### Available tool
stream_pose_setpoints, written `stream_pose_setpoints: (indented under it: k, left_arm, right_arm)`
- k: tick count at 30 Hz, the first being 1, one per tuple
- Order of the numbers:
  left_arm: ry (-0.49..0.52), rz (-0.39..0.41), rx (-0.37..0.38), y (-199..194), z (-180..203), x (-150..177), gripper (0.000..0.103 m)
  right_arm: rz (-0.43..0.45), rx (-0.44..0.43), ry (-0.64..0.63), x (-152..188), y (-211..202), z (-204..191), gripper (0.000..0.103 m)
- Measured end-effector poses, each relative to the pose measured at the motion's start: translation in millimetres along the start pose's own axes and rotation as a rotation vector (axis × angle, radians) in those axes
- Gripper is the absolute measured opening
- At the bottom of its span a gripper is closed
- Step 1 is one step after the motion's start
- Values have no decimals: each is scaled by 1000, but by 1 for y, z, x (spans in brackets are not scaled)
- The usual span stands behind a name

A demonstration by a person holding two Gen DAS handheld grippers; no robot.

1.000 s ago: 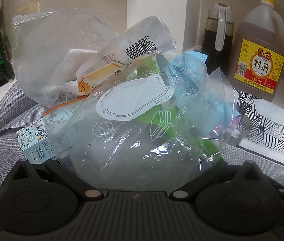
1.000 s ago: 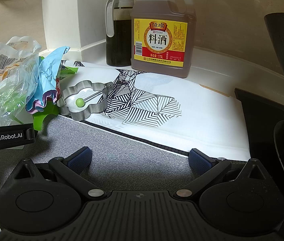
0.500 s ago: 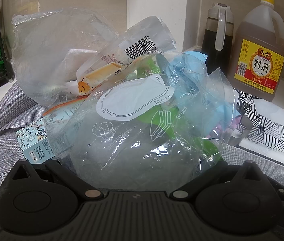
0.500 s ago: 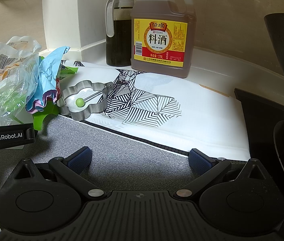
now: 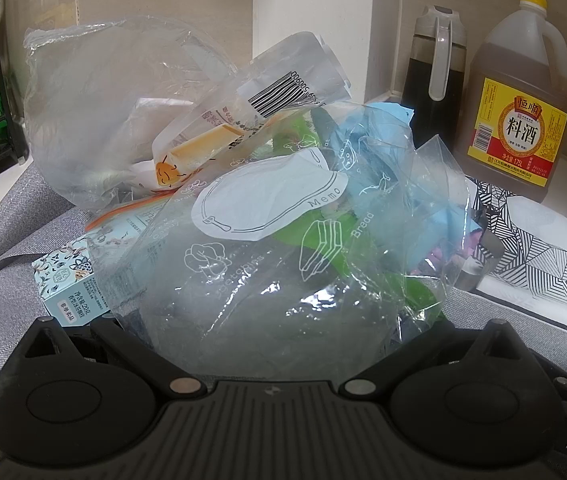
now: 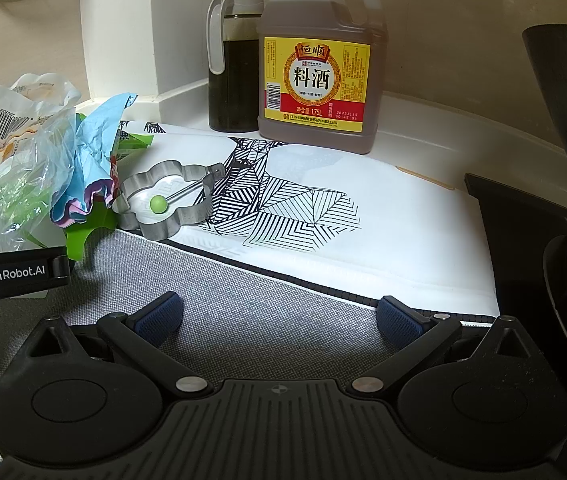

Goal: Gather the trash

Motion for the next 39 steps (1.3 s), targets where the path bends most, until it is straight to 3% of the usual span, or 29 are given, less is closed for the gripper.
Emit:
stream_pose_setpoints:
  k: [6, 10, 14, 21, 24, 25, 29, 31, 35, 39]
  left_arm:
    - [69, -46, 39, -14, -3, 7, 103]
    - [109, -12, 8, -47, -15, 23, 103]
    - [144, 3, -24, -80, -29, 39, 103]
    - [164, 64, -74, -128, -55, 57, 103]
    - [169, 62, -81, -134, -61, 59, 103]
    - [173, 57, -85, -134, -62, 60, 103]
    - [183, 48, -113, -135, -74, 56, 103]
    - [162, 51, -113, -134, -85, 50, 103]
    - [125, 50, -122, -129, -105, 36, 103]
    - [153, 64, -142, -119, -113, 22, 103]
  right_arm:
    - [28, -78, 44, 2, -7, 7, 103]
    - [53, -210, 114, 2, -15, 12, 103]
    - [72, -237, 86, 4, -21, 3, 103]
    - [296, -318, 9, 13, -83, -7, 103]
    - [460, -412, 23, 20, -111, -1, 103]
    - [465, -427, 35, 17, -113, 0, 103]
    - [318, -435, 19, -1, -100, -13, 103]
    - [269, -480, 2, -3, -94, -23, 103]
    - [262, -506, -57, -13, -84, -50, 103]
    - [213, -536, -64, -24, -65, -74, 103]
Point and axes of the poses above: each gripper's, at about its wrist camera, not at the fingertips, and y roughly the way its jaws point, z to its right, x to its underside, the point moved 4 cm from there along y, roughly the way its jaws point, and after that the axes turned 13 degrees about -z, right-handed, at the moved point
